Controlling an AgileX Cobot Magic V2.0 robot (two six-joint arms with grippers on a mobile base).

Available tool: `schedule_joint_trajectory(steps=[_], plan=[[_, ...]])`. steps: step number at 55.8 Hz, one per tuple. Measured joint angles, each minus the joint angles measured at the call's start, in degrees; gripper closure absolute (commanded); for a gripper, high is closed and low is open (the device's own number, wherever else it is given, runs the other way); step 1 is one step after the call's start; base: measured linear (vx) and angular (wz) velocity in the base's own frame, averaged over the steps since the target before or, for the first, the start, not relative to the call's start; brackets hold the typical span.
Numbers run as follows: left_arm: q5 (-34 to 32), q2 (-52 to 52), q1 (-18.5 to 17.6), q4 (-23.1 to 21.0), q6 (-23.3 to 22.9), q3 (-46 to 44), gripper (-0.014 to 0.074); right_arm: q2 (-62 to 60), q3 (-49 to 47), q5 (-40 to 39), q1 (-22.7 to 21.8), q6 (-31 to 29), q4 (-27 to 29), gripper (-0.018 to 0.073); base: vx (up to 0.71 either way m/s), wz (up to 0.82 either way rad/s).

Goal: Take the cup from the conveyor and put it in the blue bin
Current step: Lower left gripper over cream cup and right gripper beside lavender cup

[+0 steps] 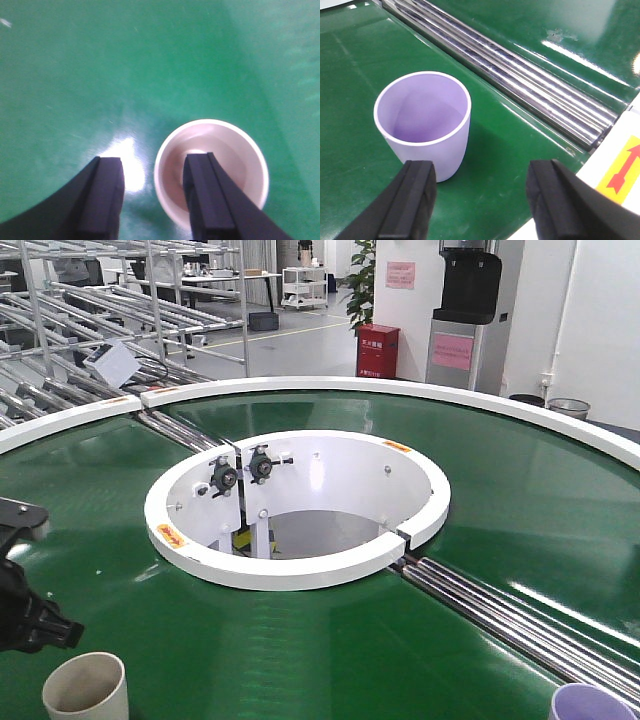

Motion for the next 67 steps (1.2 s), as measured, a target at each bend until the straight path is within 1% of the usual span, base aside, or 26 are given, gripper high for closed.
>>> schedule_joint_trajectory(steps=[26, 37, 42, 49, 58, 67], plan=[[0.8, 9.4, 0.0, -0.5, 0.4, -0.7, 0.0165, 0.0, 0.0, 0.0, 0.0, -0.2, -1.1, 0.0089, 0.00, 0.00], [-0.3, 11.6, 0.0, -0.7, 0.4, -0.7, 0.0173, 0.1, -0.5, 0.7, 0.0, 1.9, 1.0, 0.0102, 0.00, 0.00], [-0.3, 12.3, 0.0, -0.7, 0.4, -0.7, 0.0192, 1.0, -3.5, 4.9, 0.0, 4.8, 2.6, 0.0111, 0.00, 0.00], [-0.3, 12.7, 0.0, -0.7, 0.4, -0.7, 0.0246, 6.2, -13.4, 15.0, 0.0, 7.1, 2.6, 0.0111, 0.00, 0.00], [-0.8, 12.7, 0.0, -0.7, 0.4, -0.7, 0.0339, 17.6, -25.4, 25.4, 0.0, 6.2, 0.4, 0.0111, 0.00, 0.00], [-0.5, 12.7, 0.0, -0.7, 0.4, -0.7, 0.0437, 28.6, -34.4, 30.6, 0.0, 3.3, 0.2, 0.0111, 0.00, 0.00]])
